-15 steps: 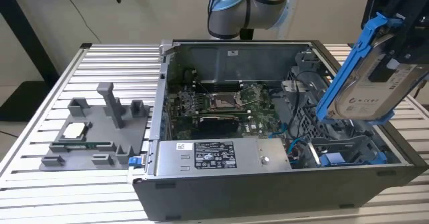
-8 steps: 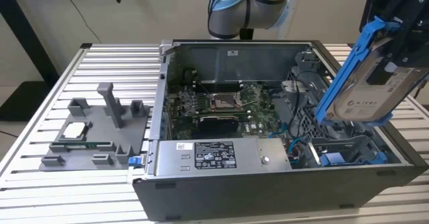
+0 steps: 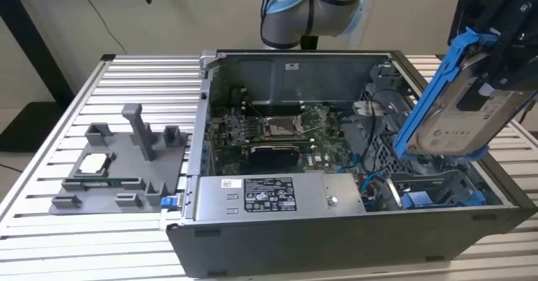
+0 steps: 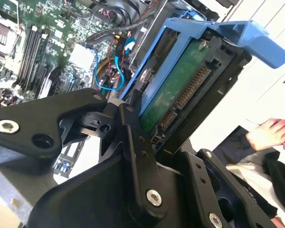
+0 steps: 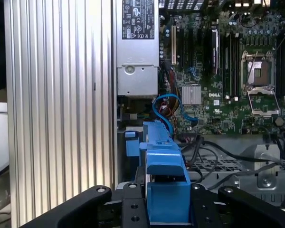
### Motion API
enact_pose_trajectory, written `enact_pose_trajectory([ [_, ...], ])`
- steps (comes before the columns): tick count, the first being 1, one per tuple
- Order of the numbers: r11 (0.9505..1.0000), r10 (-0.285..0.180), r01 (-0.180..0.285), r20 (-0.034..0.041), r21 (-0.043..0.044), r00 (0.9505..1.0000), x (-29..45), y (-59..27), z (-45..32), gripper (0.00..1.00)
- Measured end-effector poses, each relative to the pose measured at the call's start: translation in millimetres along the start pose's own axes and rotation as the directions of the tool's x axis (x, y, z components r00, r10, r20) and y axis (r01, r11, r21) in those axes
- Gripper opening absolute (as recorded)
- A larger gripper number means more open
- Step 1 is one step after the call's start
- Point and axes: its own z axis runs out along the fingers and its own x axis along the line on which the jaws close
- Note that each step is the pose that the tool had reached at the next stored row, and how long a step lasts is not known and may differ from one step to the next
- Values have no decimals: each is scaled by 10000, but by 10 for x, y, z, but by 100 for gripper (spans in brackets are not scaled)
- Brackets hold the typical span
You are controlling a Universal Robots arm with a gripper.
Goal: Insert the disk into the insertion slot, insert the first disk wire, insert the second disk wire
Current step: 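Insert the disk into the insertion slot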
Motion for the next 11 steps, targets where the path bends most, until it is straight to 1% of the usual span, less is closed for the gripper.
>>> enact_pose_trajectory([
  [11,10000,0,0,-2,0,10000,0,-4,81,32],
])
